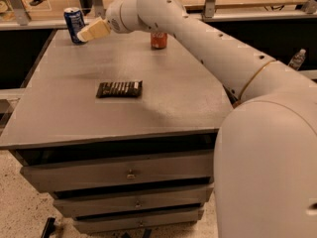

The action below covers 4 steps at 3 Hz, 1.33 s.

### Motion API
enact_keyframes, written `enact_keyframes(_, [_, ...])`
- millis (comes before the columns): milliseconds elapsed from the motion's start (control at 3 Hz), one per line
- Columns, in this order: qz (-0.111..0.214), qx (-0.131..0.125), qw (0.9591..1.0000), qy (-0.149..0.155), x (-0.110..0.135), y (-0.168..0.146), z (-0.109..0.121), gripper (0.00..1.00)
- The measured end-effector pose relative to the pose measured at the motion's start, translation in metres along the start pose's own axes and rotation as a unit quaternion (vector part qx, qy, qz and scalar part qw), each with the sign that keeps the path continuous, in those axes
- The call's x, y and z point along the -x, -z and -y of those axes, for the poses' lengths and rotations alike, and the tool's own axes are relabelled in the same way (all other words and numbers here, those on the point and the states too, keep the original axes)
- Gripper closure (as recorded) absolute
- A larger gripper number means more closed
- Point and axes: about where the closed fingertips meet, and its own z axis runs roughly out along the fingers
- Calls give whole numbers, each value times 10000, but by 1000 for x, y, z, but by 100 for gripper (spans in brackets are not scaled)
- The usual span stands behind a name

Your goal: Pick pepsi can

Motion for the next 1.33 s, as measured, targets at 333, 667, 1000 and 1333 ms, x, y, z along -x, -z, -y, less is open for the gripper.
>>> enact_keyframes(333, [106,111,9999,51,-7,-13,17,0])
enact_keyframes(667, [223,274,9993,83,-15,-23,29,0])
enact_keyframes(1000, [117,268,9994,195,-14,-32,40,0])
enact_keyframes(1333, [-42,206,9994,267,-10,-42,47,0])
